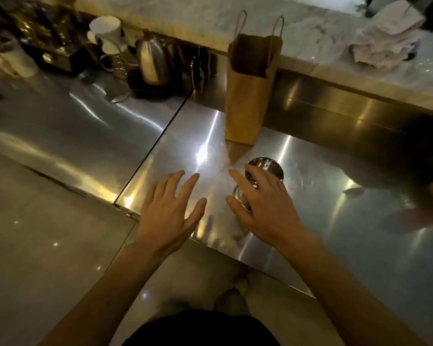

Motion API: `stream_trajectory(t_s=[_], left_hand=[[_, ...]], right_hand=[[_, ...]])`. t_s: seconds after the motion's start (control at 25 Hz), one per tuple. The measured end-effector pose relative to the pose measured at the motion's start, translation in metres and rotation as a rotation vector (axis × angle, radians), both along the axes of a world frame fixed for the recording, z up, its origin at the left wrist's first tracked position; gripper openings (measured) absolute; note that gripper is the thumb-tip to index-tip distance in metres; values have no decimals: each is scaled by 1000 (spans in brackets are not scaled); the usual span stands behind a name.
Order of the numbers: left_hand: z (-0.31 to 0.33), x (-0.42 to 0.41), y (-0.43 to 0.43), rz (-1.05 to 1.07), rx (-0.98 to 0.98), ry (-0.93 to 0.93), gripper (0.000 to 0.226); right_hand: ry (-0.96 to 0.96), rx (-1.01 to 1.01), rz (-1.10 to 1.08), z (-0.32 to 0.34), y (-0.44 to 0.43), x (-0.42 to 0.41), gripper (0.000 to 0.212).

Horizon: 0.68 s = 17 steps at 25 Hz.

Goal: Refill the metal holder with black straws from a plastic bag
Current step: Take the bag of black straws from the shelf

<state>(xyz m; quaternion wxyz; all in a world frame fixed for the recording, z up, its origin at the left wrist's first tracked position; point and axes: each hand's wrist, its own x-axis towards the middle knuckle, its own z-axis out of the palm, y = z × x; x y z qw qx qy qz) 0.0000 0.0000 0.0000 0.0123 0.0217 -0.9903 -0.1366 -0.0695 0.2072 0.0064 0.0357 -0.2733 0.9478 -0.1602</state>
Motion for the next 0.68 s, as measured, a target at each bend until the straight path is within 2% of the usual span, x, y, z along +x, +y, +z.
stream_trajectory(t_s=[0.24, 0.44, 0.68], left_hand=[[7, 73, -98, 239, 14, 143, 55], [11, 174, -197, 515, -2, 187, 51], [15, 312, -276, 910, 10, 188, 55]], right_hand=[[90, -58, 194, 8, -117, 28, 59], [232, -129, 479, 13, -250, 79, 49], [199, -146, 846, 24, -403, 169, 52]])
